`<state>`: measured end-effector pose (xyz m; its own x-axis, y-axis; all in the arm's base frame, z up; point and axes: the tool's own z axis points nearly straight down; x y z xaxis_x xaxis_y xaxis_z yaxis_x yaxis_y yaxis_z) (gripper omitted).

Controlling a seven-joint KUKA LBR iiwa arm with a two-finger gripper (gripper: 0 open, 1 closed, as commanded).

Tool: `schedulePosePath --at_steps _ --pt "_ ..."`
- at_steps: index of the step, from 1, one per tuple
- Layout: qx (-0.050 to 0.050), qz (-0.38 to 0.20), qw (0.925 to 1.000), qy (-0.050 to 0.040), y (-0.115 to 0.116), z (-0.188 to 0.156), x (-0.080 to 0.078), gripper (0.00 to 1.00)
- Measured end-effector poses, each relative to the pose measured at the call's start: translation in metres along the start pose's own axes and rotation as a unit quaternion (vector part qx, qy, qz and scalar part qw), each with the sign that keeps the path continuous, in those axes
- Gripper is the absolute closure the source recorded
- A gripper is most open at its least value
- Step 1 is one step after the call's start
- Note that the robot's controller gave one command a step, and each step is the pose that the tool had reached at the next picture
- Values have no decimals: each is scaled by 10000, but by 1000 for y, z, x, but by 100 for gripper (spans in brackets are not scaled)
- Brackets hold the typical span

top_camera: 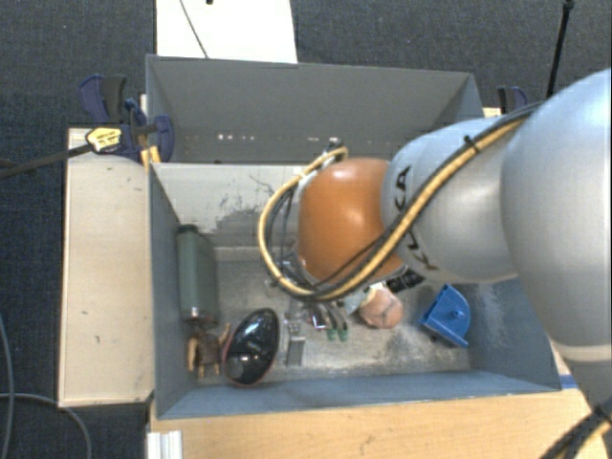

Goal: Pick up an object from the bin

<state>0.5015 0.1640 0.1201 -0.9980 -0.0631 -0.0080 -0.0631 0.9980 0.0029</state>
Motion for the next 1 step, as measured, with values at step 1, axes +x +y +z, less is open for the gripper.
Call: schedulePosePath --at_steps 1 --pt "14 -788 9969 5 -6 41 3 0"
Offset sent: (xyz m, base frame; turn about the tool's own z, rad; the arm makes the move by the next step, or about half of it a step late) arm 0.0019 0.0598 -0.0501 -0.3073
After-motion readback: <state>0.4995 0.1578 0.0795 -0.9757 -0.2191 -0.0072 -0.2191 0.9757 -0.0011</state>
